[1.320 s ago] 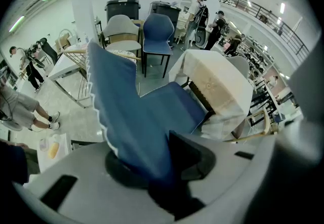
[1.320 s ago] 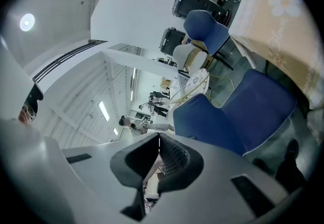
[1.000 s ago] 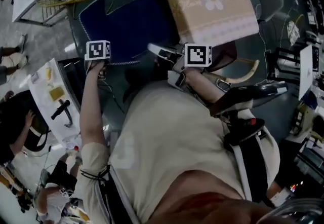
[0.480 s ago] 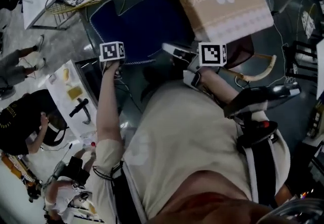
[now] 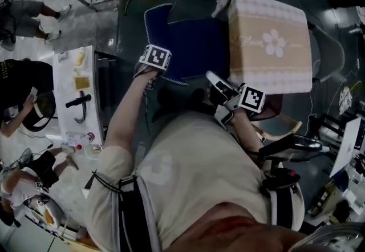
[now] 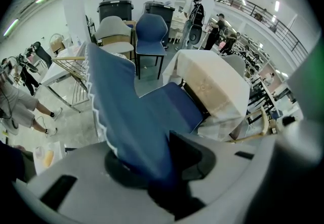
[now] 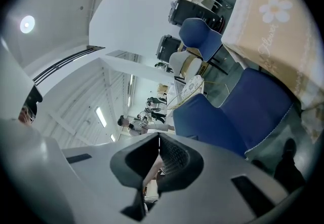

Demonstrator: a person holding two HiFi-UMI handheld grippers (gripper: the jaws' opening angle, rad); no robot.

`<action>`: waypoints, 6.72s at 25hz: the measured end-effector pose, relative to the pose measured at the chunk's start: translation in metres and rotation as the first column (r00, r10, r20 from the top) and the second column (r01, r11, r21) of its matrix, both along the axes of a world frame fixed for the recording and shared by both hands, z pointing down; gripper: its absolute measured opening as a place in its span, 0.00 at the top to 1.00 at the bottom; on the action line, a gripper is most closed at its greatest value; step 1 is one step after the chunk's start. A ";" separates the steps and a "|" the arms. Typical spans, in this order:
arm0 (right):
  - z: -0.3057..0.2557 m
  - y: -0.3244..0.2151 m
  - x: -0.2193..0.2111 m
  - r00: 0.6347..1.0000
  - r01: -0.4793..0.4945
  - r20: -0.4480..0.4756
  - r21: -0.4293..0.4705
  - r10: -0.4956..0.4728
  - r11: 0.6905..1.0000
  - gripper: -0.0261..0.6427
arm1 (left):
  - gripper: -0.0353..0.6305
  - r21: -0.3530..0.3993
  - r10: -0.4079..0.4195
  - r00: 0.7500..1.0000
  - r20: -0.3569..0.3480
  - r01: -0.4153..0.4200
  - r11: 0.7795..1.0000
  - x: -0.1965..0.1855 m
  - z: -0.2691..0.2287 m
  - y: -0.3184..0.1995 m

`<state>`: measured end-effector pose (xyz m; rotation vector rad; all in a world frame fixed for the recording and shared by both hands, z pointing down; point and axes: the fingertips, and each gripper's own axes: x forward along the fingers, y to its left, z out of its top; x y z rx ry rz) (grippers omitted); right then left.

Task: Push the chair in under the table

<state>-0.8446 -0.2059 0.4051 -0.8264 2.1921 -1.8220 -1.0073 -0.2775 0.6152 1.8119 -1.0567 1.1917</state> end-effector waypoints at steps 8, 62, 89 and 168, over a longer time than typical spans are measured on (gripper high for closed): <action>0.007 0.004 0.012 0.999 -0.019 -0.035 0.009 0.019 1.000 0.94 | 0.78 -0.002 0.055 0.996 -0.066 -0.055 0.998 0.034 0.012 -0.004; 0.027 0.003 0.060 0.994 -0.073 -0.080 -0.010 0.072 0.997 0.94 | 0.80 -0.041 -0.164 0.965 -0.204 0.159 0.986 0.082 0.009 -0.023; 0.030 -0.011 0.052 0.991 -0.069 -0.116 -0.066 0.061 0.995 0.94 | 0.82 -0.042 -0.177 0.951 -0.255 0.172 0.984 0.092 0.002 -0.047; 0.007 0.015 0.097 0.993 -0.042 0.110 0.095 0.031 0.995 0.94 | 0.93 0.363 -0.001 0.995 -0.103 0.039 0.931 0.086 -0.096 0.073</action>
